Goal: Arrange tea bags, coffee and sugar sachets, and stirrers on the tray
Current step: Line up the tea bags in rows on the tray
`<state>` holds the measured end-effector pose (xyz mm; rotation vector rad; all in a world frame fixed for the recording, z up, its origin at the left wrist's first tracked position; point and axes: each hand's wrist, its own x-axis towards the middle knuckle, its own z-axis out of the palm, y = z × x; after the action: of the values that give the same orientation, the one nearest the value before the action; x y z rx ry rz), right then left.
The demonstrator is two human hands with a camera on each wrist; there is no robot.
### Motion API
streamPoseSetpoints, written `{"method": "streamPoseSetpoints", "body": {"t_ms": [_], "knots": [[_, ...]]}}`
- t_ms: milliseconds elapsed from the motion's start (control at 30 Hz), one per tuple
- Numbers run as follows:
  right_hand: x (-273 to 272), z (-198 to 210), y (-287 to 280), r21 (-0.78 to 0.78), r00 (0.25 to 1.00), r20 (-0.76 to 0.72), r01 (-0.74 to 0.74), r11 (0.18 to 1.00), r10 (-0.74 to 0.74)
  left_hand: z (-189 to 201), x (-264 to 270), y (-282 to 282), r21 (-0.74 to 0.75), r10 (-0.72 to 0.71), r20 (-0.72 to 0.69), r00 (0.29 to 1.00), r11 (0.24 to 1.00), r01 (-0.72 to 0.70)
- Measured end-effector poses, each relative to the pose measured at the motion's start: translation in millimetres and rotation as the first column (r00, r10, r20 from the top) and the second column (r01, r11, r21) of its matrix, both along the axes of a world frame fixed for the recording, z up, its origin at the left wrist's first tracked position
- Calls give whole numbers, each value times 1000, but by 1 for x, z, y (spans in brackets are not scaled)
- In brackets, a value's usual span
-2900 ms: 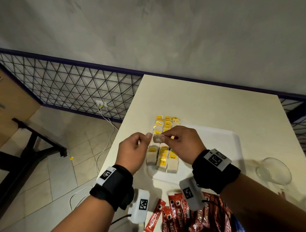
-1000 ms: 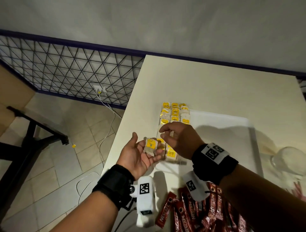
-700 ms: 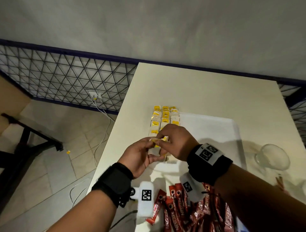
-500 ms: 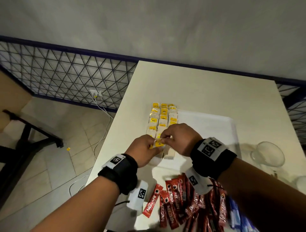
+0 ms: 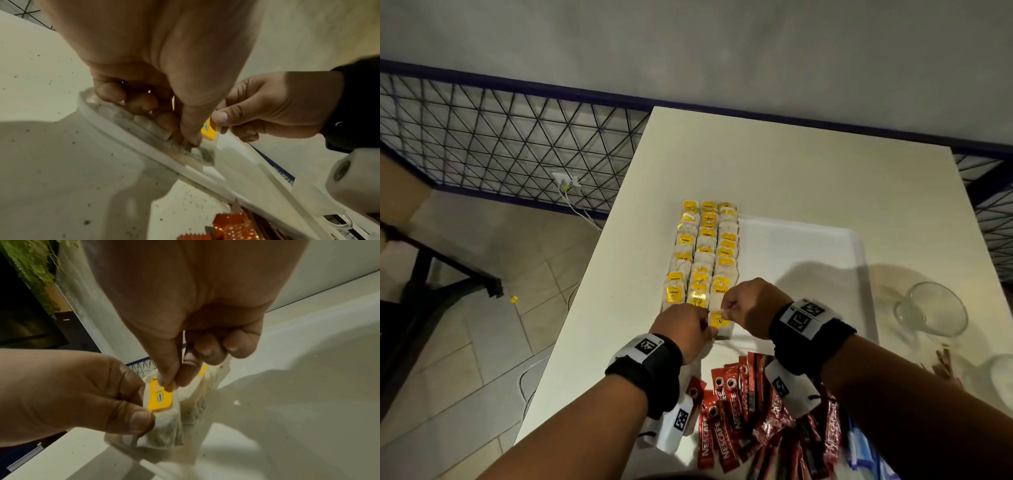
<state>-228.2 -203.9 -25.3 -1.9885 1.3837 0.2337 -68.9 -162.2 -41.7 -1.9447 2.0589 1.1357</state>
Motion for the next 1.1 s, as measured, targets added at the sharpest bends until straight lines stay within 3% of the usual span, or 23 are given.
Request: {"method": "streamPoseSetpoints", "body": {"t_ms": [200,367,500,633,767,967,1100], "knots": [[1,-15,-5,24,996,-55,66,998,-64,-12,-1,-3,19,-28,70,997,999,27],[5,-21,-7,11,990,-143,16,1000,-14,-12,2,-2,-5,-35,86,996,999,36],[5,-22,-5,-33,990,-129,50,998,-54,-2,12,-5,-201,67,20,998,978,-62],[4,-23,0,-57,995,-18,99,993,-100,-7,21,-13,-329,-25,-17,1000,944,18],[3,-27,-1,-47,987,15,158,986,-157,-15,24,-26,-307,-84,-22,996,949,73],[3,-34,0,-37,989,-3,145,989,-145,-13,21,-32,-214,-196,133,971,951,222],[5,-25,1,-77,993,33,116,990,-114,9,31,-30,-258,-127,57,990,956,137]]}}
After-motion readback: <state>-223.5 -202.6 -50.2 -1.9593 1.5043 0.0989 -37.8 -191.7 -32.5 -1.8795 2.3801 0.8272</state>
